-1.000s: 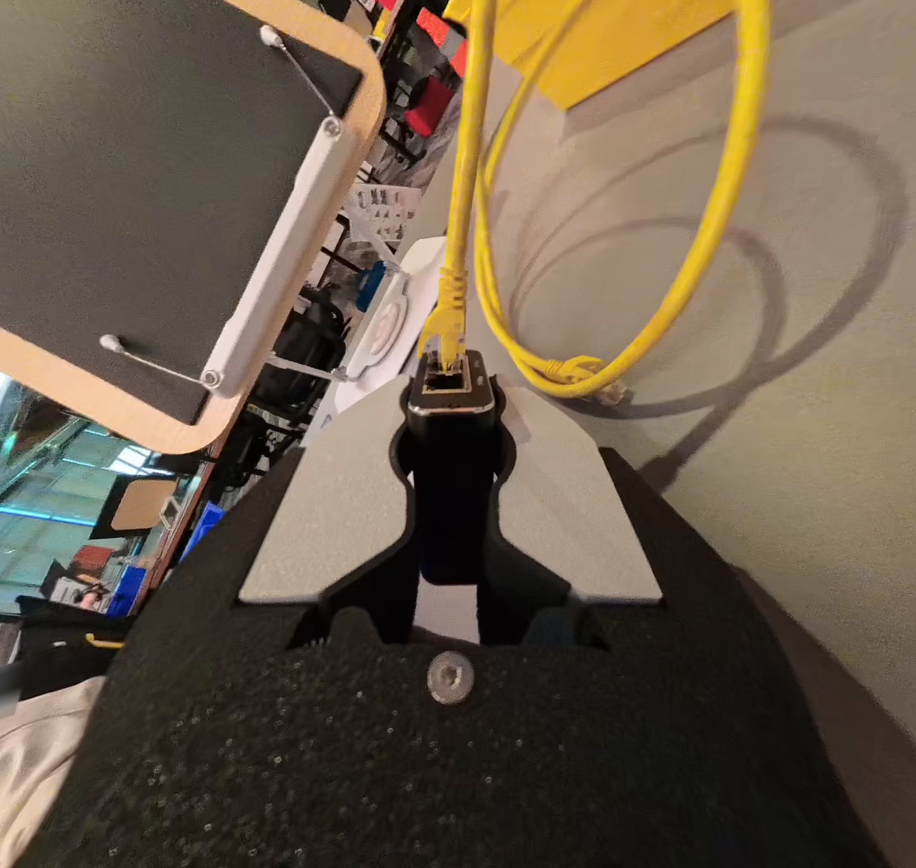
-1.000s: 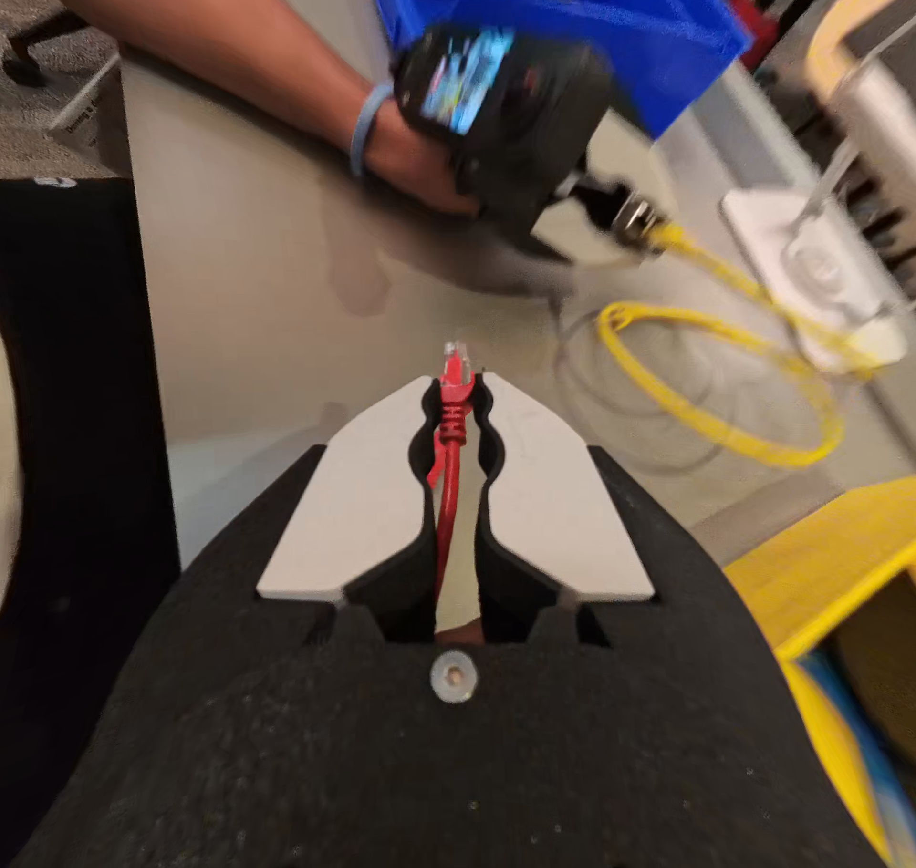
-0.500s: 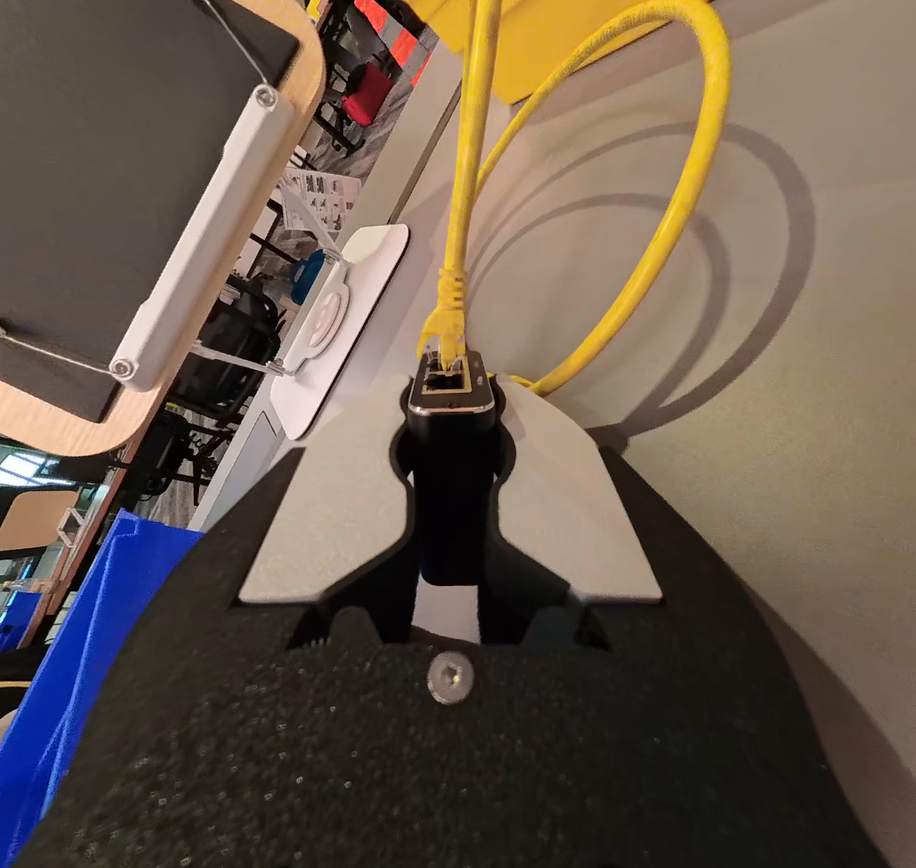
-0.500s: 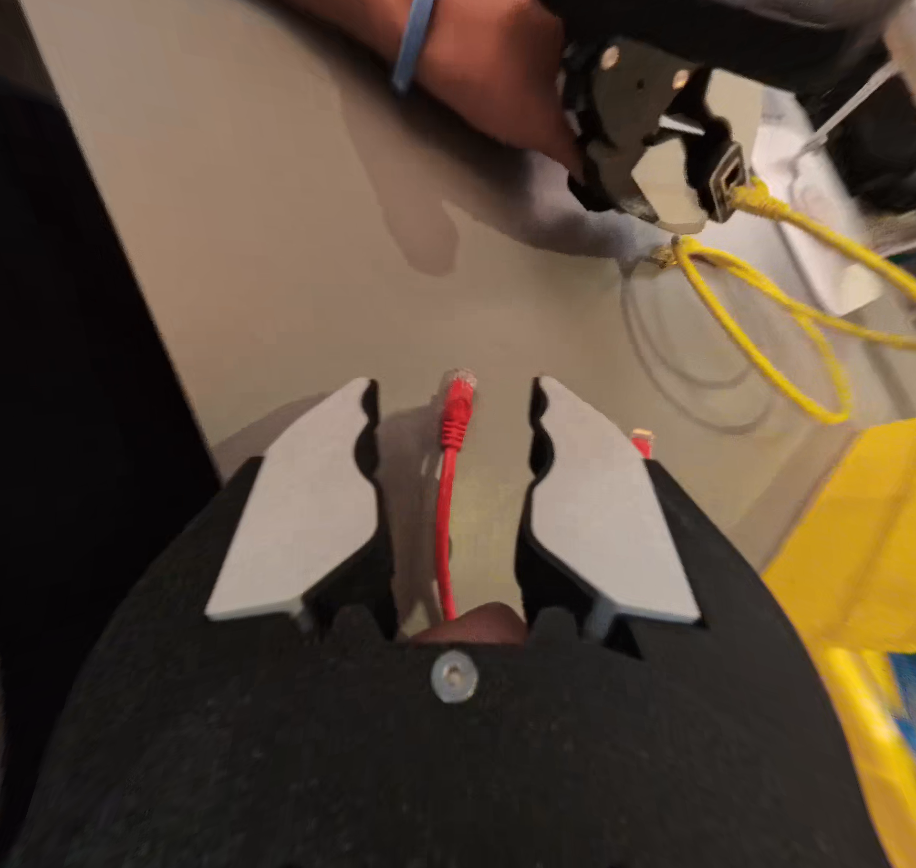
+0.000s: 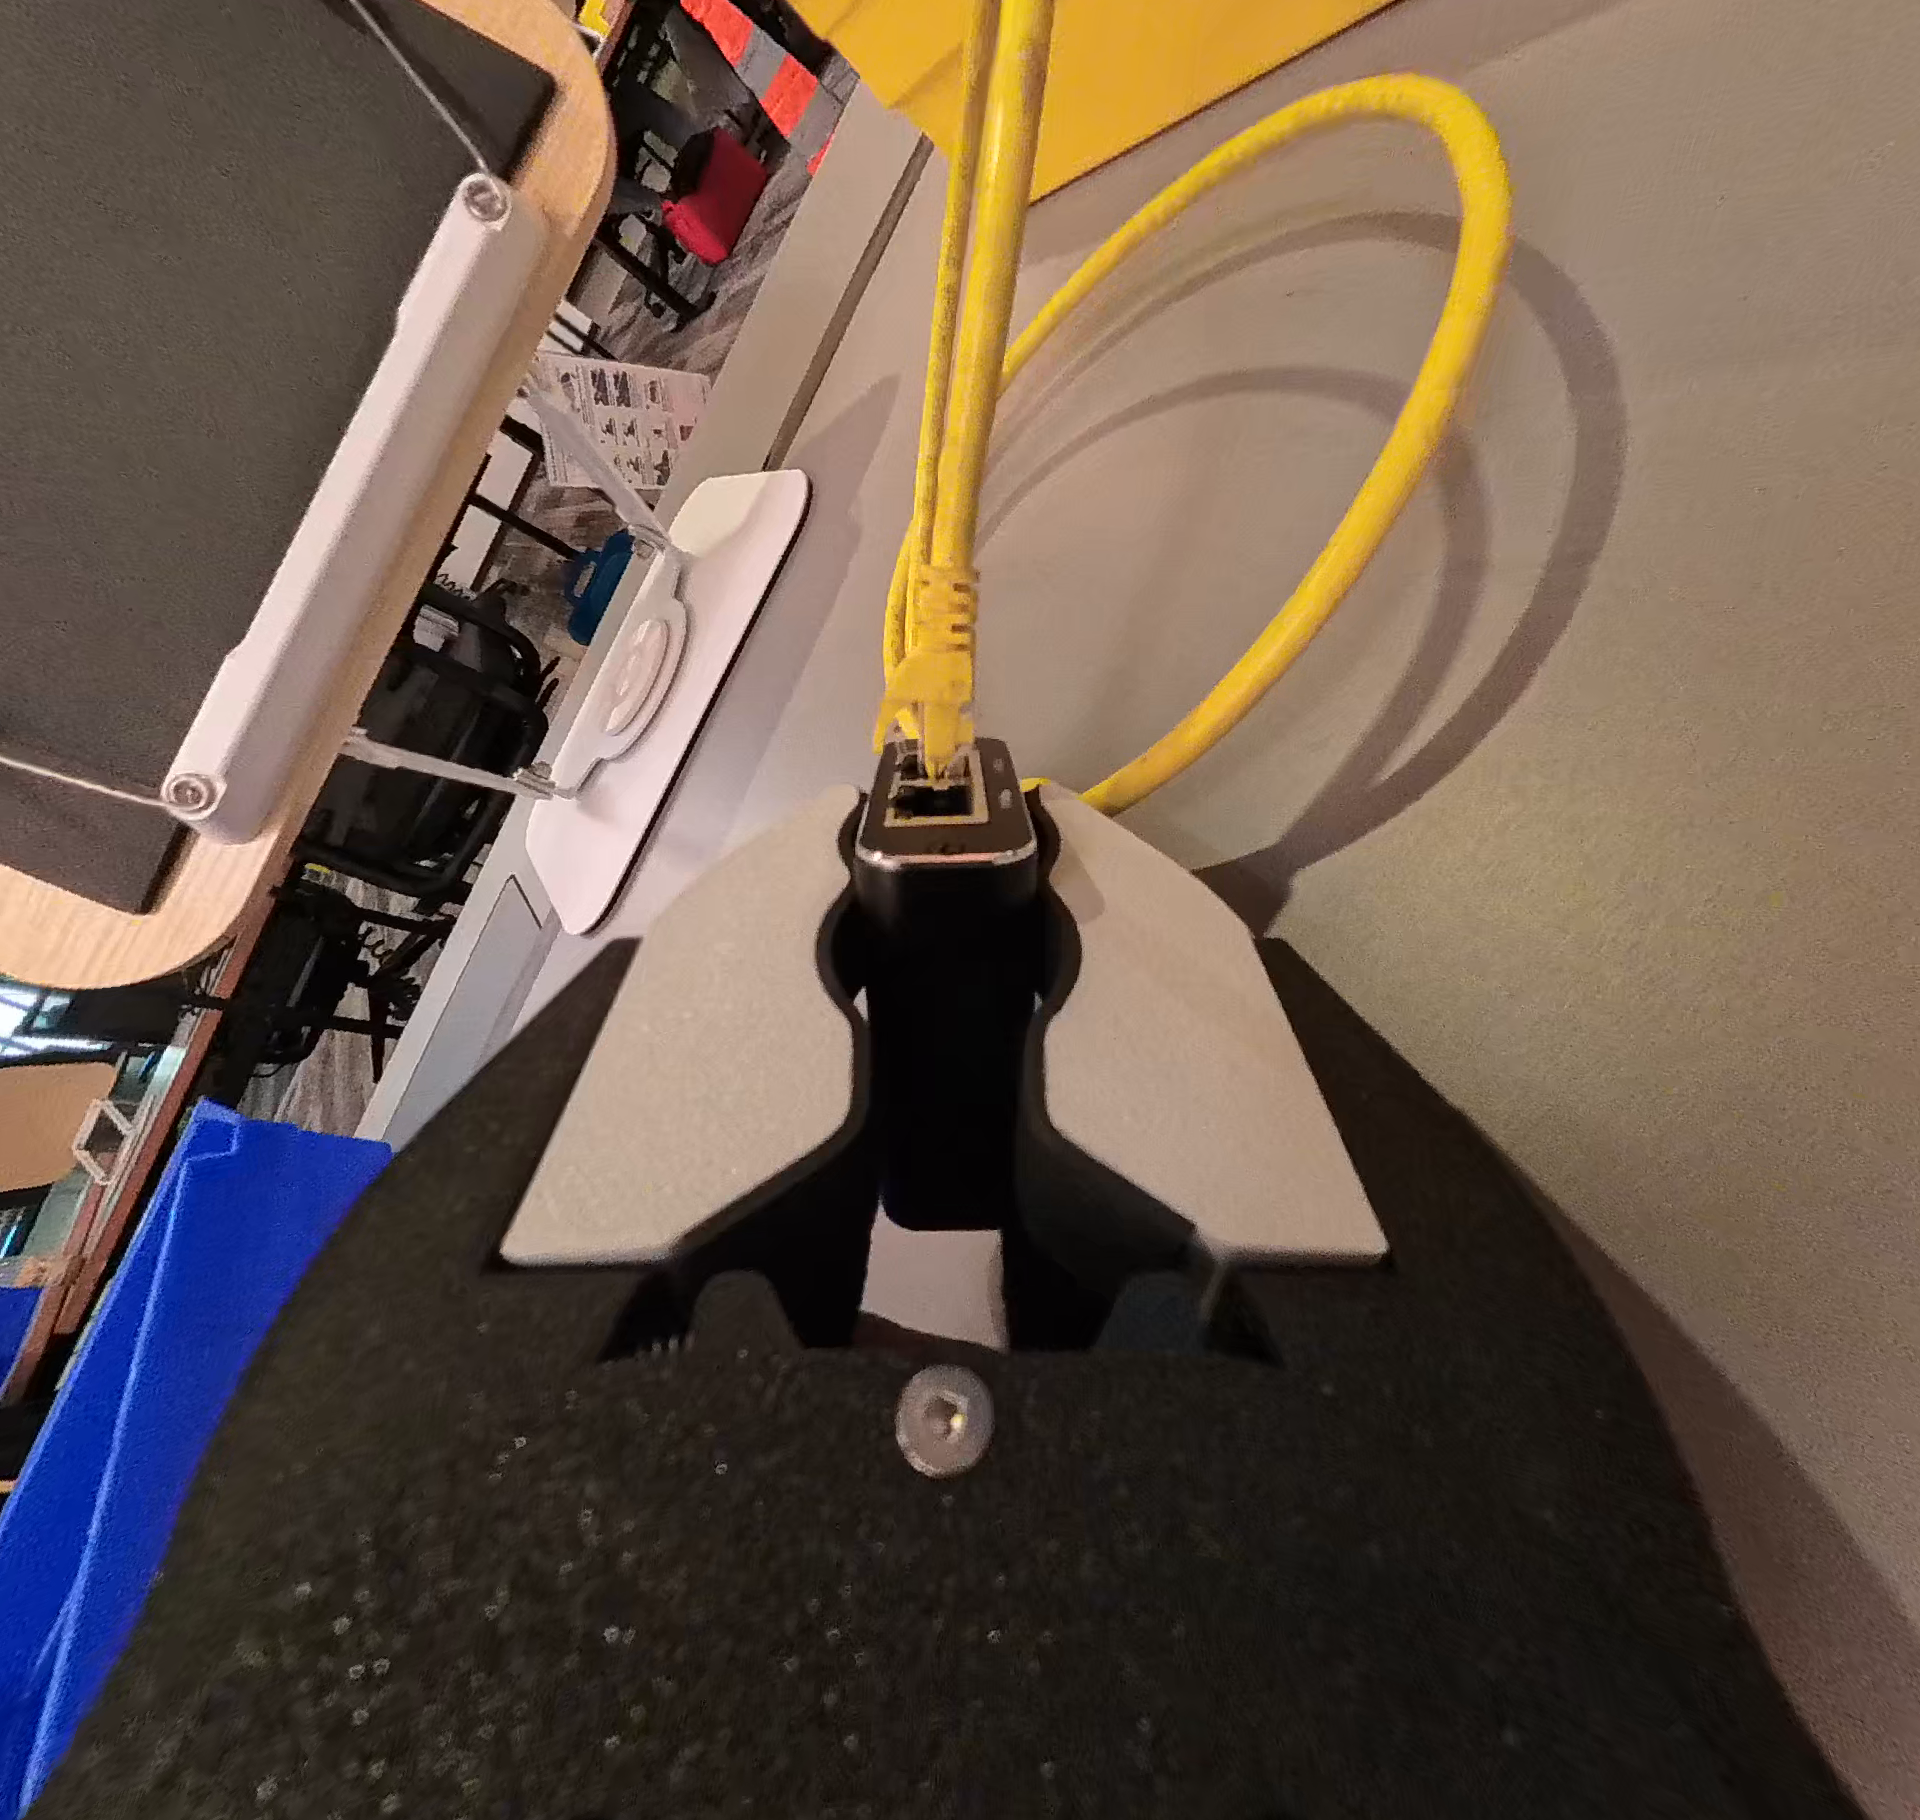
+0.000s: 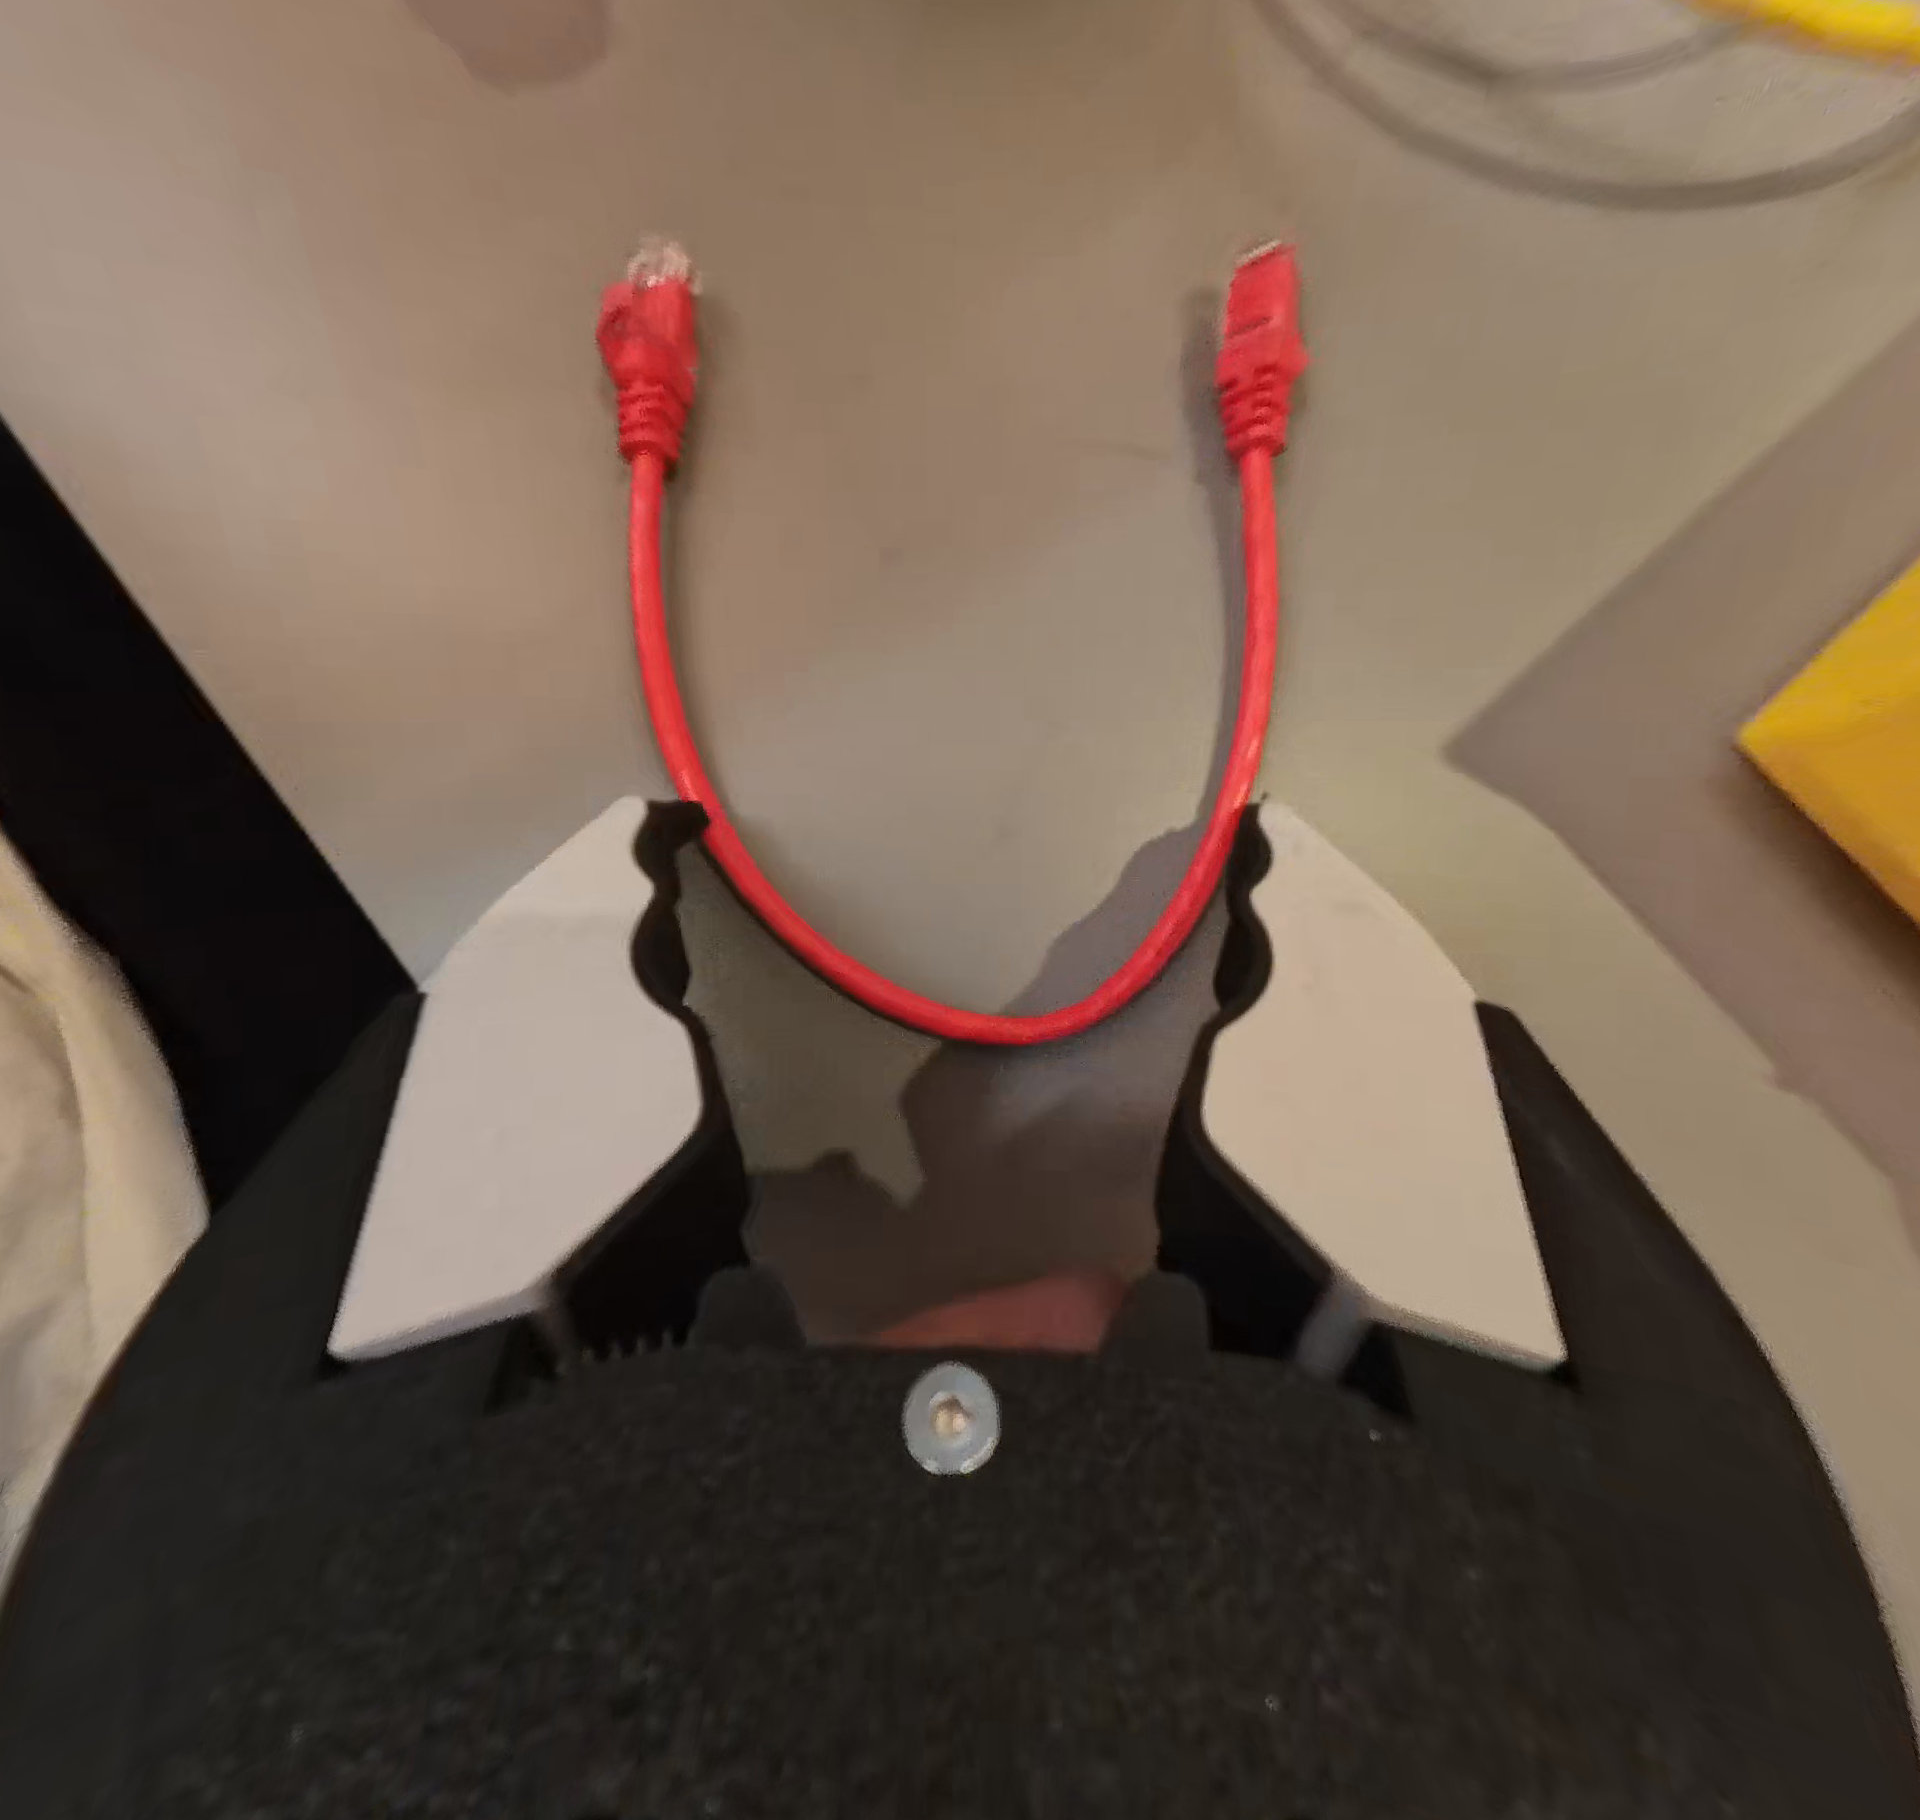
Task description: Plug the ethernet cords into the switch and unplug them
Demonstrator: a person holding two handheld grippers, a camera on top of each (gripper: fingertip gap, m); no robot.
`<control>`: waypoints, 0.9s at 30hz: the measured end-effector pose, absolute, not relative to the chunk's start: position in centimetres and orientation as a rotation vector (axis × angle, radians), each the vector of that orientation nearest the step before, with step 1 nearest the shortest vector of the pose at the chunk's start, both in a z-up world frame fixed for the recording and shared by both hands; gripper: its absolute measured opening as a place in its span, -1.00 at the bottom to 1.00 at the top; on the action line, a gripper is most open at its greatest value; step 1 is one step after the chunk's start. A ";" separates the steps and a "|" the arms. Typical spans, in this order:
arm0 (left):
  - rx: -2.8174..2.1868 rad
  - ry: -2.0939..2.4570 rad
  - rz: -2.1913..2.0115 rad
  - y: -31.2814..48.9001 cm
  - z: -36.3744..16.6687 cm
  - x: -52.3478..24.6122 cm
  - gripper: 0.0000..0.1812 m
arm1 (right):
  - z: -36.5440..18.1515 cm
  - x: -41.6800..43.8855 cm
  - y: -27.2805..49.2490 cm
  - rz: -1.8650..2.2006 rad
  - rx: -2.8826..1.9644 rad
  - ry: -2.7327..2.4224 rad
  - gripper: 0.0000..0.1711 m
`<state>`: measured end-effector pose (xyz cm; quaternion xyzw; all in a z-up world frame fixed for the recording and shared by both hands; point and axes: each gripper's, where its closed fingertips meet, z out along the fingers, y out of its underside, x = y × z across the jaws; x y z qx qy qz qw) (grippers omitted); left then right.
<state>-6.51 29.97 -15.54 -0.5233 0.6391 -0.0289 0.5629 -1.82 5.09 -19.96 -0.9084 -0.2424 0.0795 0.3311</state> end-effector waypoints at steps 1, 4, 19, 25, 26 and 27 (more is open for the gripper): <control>-1.234 1.503 -0.067 30.0 -15.5 -6.6 -0.71 | -20.0 -2.0 5.1 0.233 -2.371 -0.620 0.17; -1.235 1.502 -0.071 30.1 -15.5 -6.6 -0.71 | -19.9 -2.2 5.1 0.226 -2.372 -0.622 0.06; -1.216 1.510 -0.063 29.7 -15.5 -6.5 -0.71 | -19.0 -3.5 4.2 0.069 -2.308 -0.657 -0.95; -1.223 1.506 -0.071 29.7 -15.5 -6.6 -0.71 | -14.0 -1.1 5.5 -0.019 -2.153 -0.585 -0.95; -1.227 1.505 -0.075 29.8 -15.5 -6.6 -0.71 | -12.4 -0.3 5.8 -0.035 -2.123 -0.565 -0.96; -1.230 1.504 -0.077 29.8 -15.5 -6.7 -0.71 | -10.7 0.8 6.1 -0.086 -2.096 -0.551 -0.95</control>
